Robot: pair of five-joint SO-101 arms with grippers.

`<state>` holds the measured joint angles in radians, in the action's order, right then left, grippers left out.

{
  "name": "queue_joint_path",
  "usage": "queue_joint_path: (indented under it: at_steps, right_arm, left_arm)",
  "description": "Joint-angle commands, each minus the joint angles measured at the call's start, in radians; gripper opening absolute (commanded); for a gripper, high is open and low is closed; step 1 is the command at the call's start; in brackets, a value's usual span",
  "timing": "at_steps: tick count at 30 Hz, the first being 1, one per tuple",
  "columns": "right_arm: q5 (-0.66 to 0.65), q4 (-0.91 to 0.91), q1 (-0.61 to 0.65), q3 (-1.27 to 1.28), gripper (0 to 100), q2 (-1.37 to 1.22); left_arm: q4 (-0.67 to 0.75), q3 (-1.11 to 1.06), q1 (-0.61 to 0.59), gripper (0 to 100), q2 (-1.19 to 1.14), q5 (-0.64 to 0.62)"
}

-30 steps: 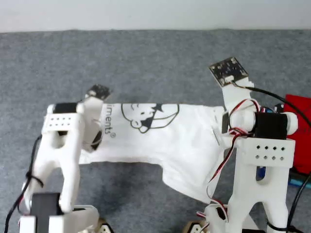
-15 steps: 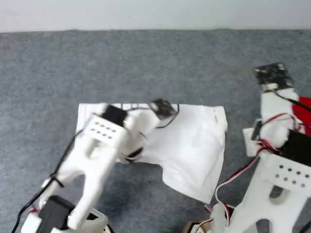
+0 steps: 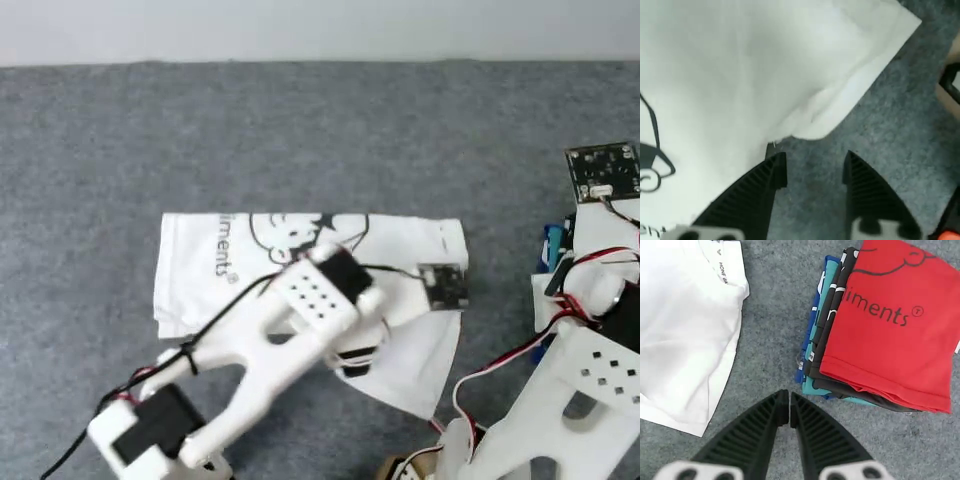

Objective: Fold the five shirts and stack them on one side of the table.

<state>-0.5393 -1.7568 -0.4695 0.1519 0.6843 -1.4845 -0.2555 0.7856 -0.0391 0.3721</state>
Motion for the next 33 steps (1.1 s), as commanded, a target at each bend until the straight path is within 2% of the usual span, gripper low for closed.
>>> queue_joint_path:
  at_steps: [1, 5, 12, 15, 18, 21, 26, 33]
  right_arm:
    - [-0.002, -0.041, -0.015, -0.005, 1.0, 0.024]
    - [0.0, -0.041, -0.015, -0.005, 1.0, 0.025]
    - [0.0, -0.041, -0.01, -0.005, 1.0, 0.025]
    - [0.0, -0.041, -0.01, -0.005, 1.0, 0.025]
    - [0.0, -0.039, -0.01, -0.005, 1.0, 0.025]
    - [0.0, -0.039, -0.01, -0.005, 1.0, 0.024]
    - [-0.002, -0.039, -0.008, 0.014, 1.0, 0.024]
    - [-0.002, -0.038, 0.071, 0.098, 1.0, 0.024]
  left_arm:
    - [0.055, 0.097, -0.014, 19, -0.066, -0.011]
    - [0.094, 0.15, -0.048, 15, -0.169, -0.021]
    - [0.149, 0.174, -0.028, 10, -0.308, -0.025]
    - [0.147, 0.179, -0.023, 10, -0.318, -0.025]
    - [0.089, 0.188, -0.051, 10, -0.244, -0.032]
    - [0.057, 0.189, -0.115, 10, -0.121, -0.084]
    - [-0.02, 0.188, -0.256, 10, 0.077, -0.091]
    - [-0.166, 0.186, -0.554, 10, 0.265, -0.087]
